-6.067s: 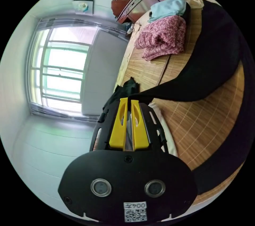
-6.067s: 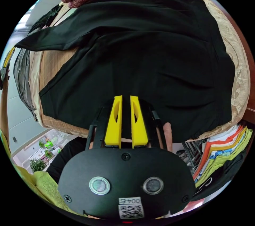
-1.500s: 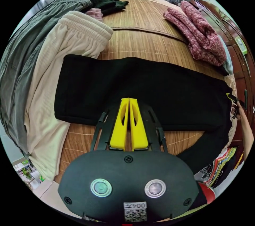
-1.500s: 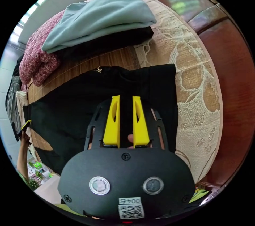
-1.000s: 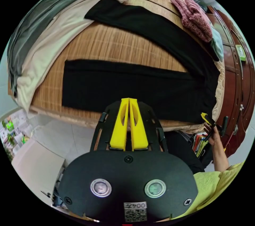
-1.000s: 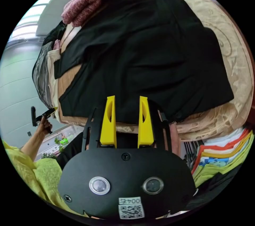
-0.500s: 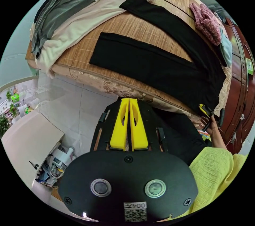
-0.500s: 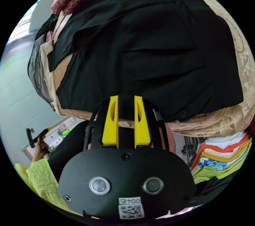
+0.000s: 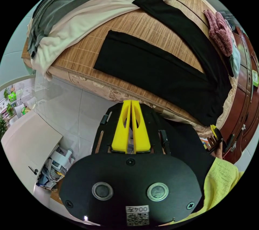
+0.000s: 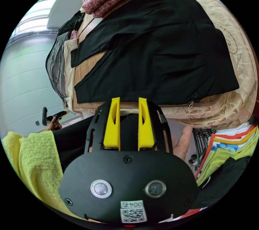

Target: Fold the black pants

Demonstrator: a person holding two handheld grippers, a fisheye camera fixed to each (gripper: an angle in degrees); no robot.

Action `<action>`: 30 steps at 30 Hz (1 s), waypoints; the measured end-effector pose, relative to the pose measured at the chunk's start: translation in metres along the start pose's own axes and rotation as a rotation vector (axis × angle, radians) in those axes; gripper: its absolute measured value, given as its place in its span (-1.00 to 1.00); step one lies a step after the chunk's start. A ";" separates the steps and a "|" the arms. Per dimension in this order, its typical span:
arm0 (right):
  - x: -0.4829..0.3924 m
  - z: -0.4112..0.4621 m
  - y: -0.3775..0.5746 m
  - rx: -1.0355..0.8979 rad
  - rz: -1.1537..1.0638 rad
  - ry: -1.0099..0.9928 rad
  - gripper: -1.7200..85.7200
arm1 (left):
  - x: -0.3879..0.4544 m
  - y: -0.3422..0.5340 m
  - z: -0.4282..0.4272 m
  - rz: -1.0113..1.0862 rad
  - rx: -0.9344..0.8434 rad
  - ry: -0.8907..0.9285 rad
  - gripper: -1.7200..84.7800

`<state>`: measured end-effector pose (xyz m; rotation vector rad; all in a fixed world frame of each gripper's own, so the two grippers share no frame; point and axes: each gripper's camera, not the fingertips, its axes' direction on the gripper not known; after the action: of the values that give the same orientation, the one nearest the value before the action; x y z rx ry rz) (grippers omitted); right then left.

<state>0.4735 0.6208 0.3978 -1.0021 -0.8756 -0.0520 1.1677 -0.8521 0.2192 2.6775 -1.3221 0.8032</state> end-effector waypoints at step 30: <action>-0.171 0.091 0.087 0.055 0.211 0.021 -0.98 | -0.159 -0.109 0.107 0.102 -0.092 0.137 -0.79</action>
<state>0.3394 0.6805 0.2441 -1.0358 -0.7448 0.1392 1.2163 -0.6958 0.0712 2.4552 -1.4343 0.8955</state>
